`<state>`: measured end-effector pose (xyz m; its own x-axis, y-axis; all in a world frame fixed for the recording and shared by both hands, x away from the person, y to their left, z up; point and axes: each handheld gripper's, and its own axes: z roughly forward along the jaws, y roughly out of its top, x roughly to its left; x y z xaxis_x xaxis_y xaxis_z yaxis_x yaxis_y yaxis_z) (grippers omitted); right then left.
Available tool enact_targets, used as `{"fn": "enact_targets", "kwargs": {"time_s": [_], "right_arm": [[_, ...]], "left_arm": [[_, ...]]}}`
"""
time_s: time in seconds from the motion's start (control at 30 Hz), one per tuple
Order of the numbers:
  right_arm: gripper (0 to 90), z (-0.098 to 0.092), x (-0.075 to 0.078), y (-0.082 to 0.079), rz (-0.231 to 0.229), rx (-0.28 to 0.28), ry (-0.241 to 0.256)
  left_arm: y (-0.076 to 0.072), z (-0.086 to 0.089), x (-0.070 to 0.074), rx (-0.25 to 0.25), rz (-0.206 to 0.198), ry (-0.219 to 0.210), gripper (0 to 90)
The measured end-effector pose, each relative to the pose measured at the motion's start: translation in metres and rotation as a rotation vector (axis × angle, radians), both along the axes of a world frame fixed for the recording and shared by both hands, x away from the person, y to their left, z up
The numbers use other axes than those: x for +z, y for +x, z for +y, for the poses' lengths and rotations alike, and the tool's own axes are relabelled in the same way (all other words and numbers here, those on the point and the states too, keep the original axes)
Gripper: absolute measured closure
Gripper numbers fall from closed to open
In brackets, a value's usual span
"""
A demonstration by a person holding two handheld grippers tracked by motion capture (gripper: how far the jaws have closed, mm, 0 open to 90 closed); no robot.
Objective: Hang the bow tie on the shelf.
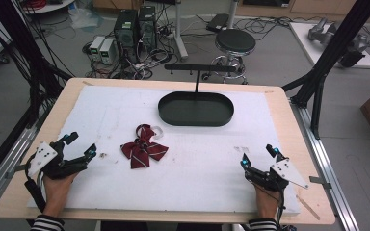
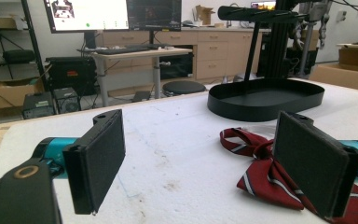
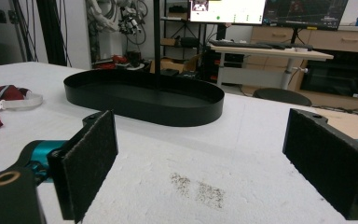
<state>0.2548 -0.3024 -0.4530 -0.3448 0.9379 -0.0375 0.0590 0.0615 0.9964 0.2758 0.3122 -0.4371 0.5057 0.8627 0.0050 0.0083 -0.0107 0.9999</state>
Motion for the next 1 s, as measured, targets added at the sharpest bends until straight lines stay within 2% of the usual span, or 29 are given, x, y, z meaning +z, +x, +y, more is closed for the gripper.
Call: {"fn": "enact_targets", "kwargs": {"time_s": [0.07,0.13,0.27,0.3,0.43,0.57,0.6,0.7,0.73,0.77,0.8,0.83,1.0], "right_arm": [[9.2,0.000,0.000,0.000,0.001,-0.001,0.002],[9.2,0.000,0.000,0.000,0.003,-0.001,0.005],[9.2,0.000,0.000,0.000,0.004,-0.001,0.004],[9.2,0.000,0.000,0.000,0.006,-0.001,0.006],[9.2,0.000,0.000,0.000,0.006,-0.001,0.005],[9.2,-0.001,0.000,0.000,0.003,0.001,0.004],[9.2,-0.001,0.000,0.000,0.002,0.000,0.003],[9.2,-0.001,0.000,0.000,0.002,0.001,0.002],[9.1,0.000,0.000,0.000,0.006,0.001,0.005],[9.2,-0.001,0.000,0.000,0.003,0.001,0.003],[9.2,-0.001,0.000,0.000,0.001,0.001,0.002],[9.2,-0.001,0.000,0.000,0.003,0.001,0.004],[9.2,-0.001,0.000,0.000,0.002,0.002,0.005]], "left_arm": [[0.001,-0.001,0.004,-0.007,0.010,0.007,17.4],[0.004,-0.003,0.010,-0.025,0.044,0.011,17.4],[0.008,-0.010,0.020,-0.051,0.067,0.039,17.4],[0.010,-0.016,0.027,-0.075,0.071,0.058,17.4],[0.016,-0.028,0.041,-0.105,0.078,0.099,17.4],[0.023,-0.039,0.051,-0.134,0.094,0.144,17.4],[0.023,-0.039,0.051,-0.134,0.094,0.144,17.5],[0.033,-0.052,0.059,-0.173,0.132,0.194,17.4],[0.033,-0.052,0.059,-0.173,0.132,0.194,17.5],[0.035,-0.055,0.062,-0.178,0.143,0.214,17.7],[0.040,-0.062,0.065,-0.185,0.166,0.252,17.8],[0.042,-0.065,0.068,-0.192,0.169,0.264,17.9],[0.050,-0.077,0.075,-0.214,0.187,0.288,18.4]]}}
